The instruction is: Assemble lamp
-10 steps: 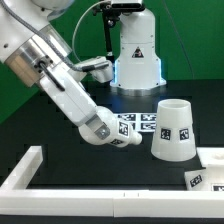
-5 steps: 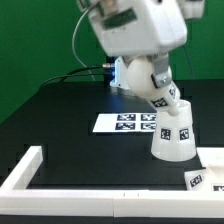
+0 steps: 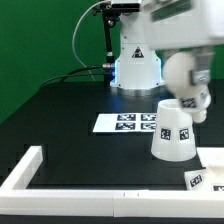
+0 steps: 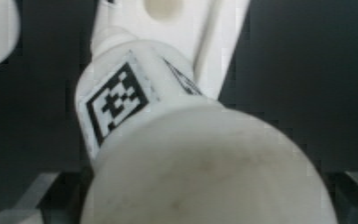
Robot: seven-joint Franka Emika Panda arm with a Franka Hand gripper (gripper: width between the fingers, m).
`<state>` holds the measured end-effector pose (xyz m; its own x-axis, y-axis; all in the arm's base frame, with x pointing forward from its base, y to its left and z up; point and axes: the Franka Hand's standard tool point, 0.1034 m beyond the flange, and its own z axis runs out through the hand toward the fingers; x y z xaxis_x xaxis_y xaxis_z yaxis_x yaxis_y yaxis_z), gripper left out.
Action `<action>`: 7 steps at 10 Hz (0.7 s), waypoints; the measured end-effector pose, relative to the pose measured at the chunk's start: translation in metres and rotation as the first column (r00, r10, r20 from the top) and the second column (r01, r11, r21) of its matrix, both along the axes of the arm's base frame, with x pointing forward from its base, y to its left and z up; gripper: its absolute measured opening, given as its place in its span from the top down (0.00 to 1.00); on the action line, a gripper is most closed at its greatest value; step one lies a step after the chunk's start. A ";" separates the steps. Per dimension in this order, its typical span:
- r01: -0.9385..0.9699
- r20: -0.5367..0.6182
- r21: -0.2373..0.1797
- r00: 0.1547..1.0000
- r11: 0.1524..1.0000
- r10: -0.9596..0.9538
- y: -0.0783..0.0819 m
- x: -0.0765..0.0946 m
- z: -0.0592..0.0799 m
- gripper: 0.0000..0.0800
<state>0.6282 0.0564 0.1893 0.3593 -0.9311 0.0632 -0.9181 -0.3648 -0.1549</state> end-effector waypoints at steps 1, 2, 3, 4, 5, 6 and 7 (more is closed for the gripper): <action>-0.050 -0.018 -0.049 0.999 0.998 0.049 0.005 -0.004 0.001 0.28; -0.039 -0.019 -0.028 0.999 0.999 0.038 0.007 -0.004 -0.001 0.28; -0.033 -0.020 -0.019 0.999 0.999 0.033 0.007 -0.004 -0.002 0.28; -0.033 -0.021 -0.016 0.999 0.999 0.033 0.008 -0.005 -0.003 0.28; -0.035 -0.022 -0.015 0.999 0.999 0.034 0.010 -0.005 -0.003 0.28; -0.040 -0.019 -0.052 0.999 0.998 0.039 0.020 -0.008 -0.006 0.28; -0.077 -0.024 -0.087 0.997 0.993 0.075 0.037 -0.013 -0.010 0.28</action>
Offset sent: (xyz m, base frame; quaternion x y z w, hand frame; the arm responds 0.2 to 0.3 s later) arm 0.0000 0.0000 0.0000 0.0000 0.0000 0.0000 1.0000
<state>0.6151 0.0935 0.1796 0.4310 -0.8921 0.1356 -0.8898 -0.4451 -0.1005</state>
